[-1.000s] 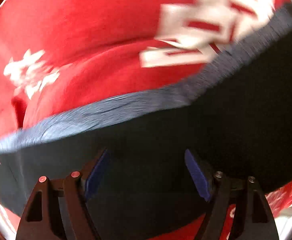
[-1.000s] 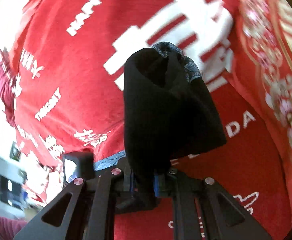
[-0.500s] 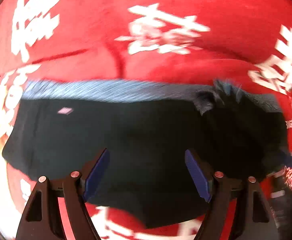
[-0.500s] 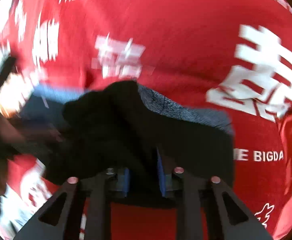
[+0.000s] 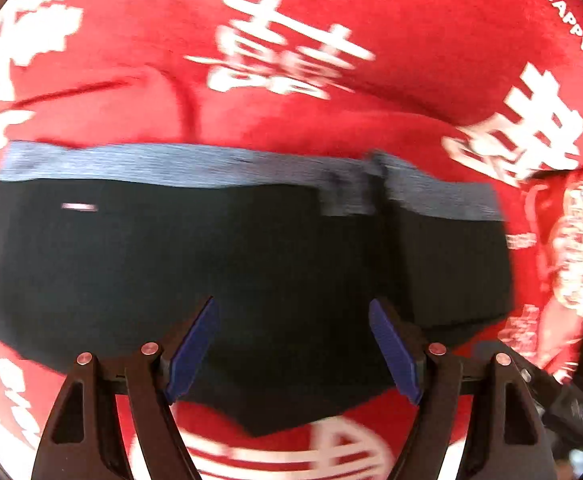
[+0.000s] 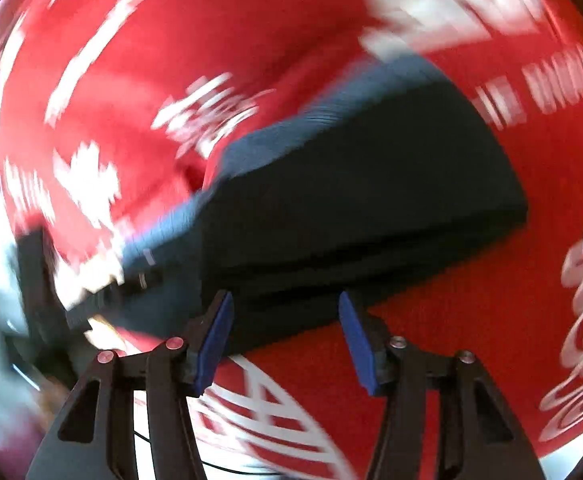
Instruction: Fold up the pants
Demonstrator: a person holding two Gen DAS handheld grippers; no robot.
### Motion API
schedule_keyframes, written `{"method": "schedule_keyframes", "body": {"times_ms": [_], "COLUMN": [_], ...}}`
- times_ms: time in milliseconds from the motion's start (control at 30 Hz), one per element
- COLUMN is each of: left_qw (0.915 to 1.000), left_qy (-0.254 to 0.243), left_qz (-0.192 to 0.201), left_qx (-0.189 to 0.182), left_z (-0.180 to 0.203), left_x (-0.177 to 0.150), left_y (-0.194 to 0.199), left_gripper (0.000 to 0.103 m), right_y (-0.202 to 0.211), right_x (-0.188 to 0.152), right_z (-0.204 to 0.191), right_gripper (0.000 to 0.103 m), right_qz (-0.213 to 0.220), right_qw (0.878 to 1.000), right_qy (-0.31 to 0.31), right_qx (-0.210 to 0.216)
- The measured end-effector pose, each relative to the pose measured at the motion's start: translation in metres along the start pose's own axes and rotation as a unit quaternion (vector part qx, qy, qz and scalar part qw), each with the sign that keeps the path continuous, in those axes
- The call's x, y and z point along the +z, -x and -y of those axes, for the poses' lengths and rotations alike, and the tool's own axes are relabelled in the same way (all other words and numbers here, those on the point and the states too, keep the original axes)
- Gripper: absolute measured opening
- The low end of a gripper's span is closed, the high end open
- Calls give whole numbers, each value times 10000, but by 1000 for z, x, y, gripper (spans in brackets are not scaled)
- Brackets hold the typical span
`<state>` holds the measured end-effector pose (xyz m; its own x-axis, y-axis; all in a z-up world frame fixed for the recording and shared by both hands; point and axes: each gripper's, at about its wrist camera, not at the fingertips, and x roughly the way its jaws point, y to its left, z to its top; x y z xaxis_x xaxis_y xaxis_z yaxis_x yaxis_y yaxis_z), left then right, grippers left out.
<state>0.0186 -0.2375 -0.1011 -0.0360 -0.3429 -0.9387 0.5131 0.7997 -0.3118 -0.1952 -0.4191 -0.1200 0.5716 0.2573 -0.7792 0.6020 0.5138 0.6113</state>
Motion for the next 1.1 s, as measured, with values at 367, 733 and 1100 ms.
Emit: {"method": "schedule_keyframes", "body": {"times_ms": [367, 733, 1100], "left_qw": [9983, 9974, 9924], "left_qy": [333, -309, -425], "left_qz": [-456, 46, 568], "left_qx": [-126, 651, 1001], "left_z": [23, 32, 43], "left_x": [15, -25, -4], "left_y": [-53, -26, 7], "left_gripper": [79, 77, 78], "right_y": [-16, -27, 24], "right_x": [14, -1, 15], "right_z": [66, 42, 11], "right_gripper": [51, 5, 29], "right_qz": [103, -395, -523], "right_qw": [9734, 9835, 9936], "right_qy": [-1740, -1293, 284], "right_qx": [1487, 1206, 957]}}
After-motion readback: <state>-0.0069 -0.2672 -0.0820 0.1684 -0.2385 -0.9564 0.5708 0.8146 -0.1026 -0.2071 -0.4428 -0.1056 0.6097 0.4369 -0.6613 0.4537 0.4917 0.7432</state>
